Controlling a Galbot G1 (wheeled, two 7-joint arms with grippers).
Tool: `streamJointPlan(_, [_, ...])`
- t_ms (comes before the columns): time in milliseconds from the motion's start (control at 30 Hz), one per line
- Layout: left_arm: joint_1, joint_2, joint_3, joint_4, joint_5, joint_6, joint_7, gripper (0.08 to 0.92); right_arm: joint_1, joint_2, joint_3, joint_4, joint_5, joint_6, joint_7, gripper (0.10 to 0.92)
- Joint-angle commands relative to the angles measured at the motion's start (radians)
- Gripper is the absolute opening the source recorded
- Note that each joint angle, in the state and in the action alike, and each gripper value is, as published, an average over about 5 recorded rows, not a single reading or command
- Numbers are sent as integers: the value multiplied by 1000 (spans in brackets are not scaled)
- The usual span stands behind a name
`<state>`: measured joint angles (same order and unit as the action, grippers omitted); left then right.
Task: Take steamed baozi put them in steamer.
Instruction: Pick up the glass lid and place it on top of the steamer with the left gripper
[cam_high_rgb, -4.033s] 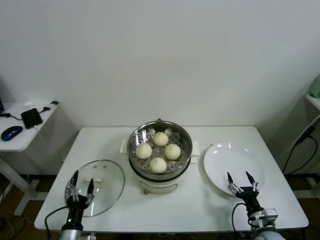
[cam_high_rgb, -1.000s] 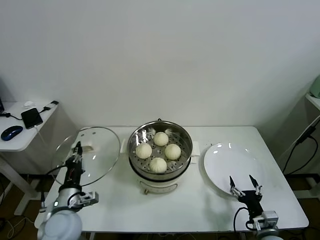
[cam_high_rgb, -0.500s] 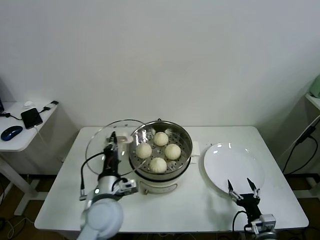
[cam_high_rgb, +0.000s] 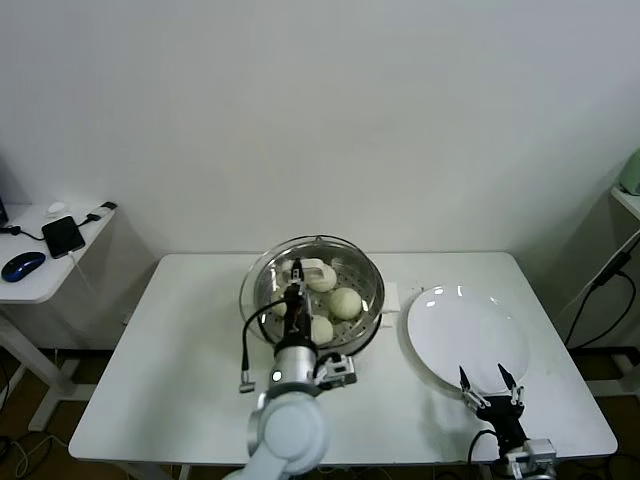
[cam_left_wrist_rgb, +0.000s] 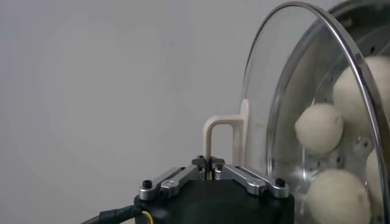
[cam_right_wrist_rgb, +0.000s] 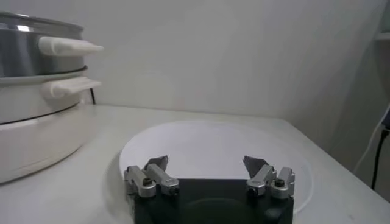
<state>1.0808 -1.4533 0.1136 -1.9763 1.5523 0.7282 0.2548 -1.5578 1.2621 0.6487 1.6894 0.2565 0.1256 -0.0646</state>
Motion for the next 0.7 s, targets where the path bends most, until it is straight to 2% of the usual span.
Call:
streamJointPlan(33, [-35, -90, 85, 71, 72, 25, 24, 133, -7, -1, 6, -9, 13, 30, 4, 823])
streamJointPlan(267, [-74, -107, 90, 161, 70, 33, 10, 133, -11, 1, 12, -11, 20, 44, 12, 823])
streamJointPlan(700, [-81, -102, 53, 231, 89, 25, -22, 133, -12, 14, 14, -1, 9, 57, 17, 823])
